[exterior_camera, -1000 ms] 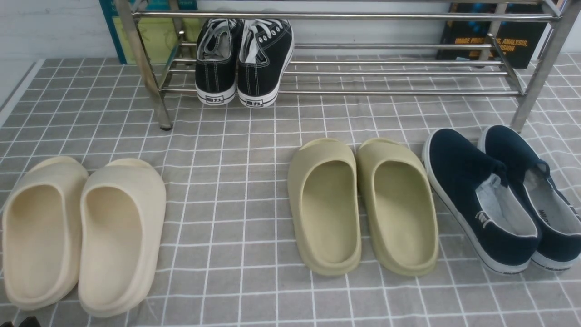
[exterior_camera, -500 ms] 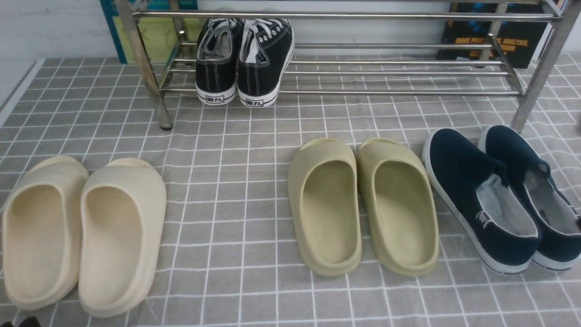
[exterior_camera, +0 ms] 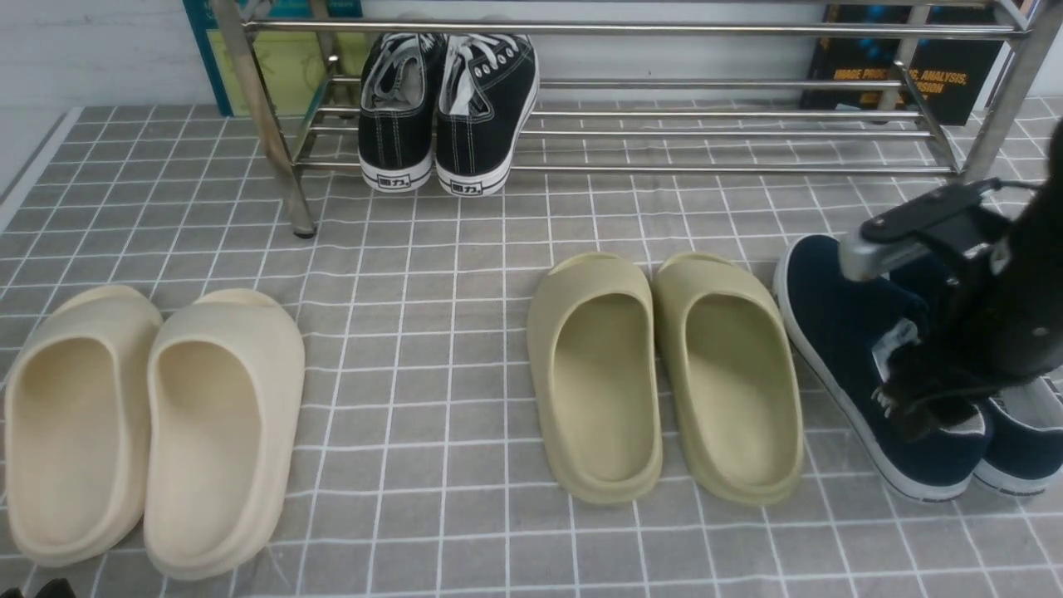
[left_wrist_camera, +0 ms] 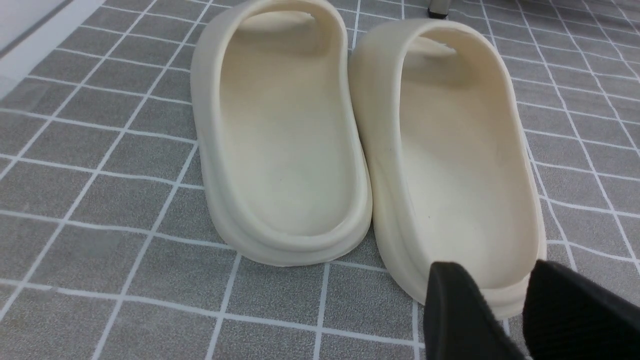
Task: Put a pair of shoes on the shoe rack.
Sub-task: Use the right arm to grab the shoe closest to it
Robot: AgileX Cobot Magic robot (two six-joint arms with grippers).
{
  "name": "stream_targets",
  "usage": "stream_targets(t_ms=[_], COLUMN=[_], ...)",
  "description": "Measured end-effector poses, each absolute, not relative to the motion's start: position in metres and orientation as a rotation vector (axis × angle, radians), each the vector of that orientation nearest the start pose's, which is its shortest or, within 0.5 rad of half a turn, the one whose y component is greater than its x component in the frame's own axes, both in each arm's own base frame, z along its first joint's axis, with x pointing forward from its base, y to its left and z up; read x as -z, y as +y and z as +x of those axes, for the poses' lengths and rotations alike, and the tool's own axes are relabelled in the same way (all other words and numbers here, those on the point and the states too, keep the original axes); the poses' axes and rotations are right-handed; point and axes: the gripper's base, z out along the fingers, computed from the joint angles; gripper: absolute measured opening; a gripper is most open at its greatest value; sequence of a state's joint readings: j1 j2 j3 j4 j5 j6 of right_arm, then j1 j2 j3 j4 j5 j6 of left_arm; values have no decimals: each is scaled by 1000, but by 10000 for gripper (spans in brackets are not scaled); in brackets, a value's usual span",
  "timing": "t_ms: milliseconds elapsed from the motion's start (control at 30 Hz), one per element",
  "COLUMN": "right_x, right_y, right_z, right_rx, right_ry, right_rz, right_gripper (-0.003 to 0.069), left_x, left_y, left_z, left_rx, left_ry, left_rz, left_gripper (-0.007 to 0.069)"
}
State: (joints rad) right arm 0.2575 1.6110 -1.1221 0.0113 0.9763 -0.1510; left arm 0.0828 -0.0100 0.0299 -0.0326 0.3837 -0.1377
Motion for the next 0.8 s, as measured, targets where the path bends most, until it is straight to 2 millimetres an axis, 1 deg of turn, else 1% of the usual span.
stream_targets(t_ms=[33,100,167,200,233,267,300,333,367,400,533,567,600,700,800], right_x=[-230,-224,-212,-207,-202,-202,-200,-200,-200,-201,-207,-212,-220,-253,-285], right_y=[80,80,82,82,82,82,82,82,82,82,82,82,82,84,86], right_z=[299,302,306,307,309,309,310,310,310,310,310,309,308,304,306], right_rx=[-30,-30,-30,-29,-28,-28,-22,-20,-12,-12,-14,-15,-26,-73,-104], right_ry=[2907,2922,2958,2977,2992,2992,2994,2994,2990,2987,2973,2964,2959,2920,2838], right_rz=[-578,-567,-546,-541,-539,-539,-543,-544,-549,-548,-545,-543,-536,-527,-533], right_gripper=[547,536,468,423,343,343,237,208,124,57,48,49,48,48,48], left_x=[-169,-169,-169,-169,-169,-169,-169,-169,-169,-169,-169,-169,-169,-169,-169], left_y=[3,3,3,3,3,3,3,3,3,3,3,3,3,3,3], left_z=[52,52,52,52,52,52,52,52,52,52,52,52,52,52,52], left_rx=[70,70,70,70,70,70,70,70,70,70,70,70,70,70,70], left_ry=[1874,1874,1874,1874,1874,1874,1874,1874,1874,1874,1874,1874,1874,1874,1874], left_rz=[-228,-228,-228,-228,-228,-228,-228,-228,-228,-228,-228,-228,-228,-228,-228], left_gripper=[226,228,230,232,234,234,234,234,234,234,236,237,237,237,237])
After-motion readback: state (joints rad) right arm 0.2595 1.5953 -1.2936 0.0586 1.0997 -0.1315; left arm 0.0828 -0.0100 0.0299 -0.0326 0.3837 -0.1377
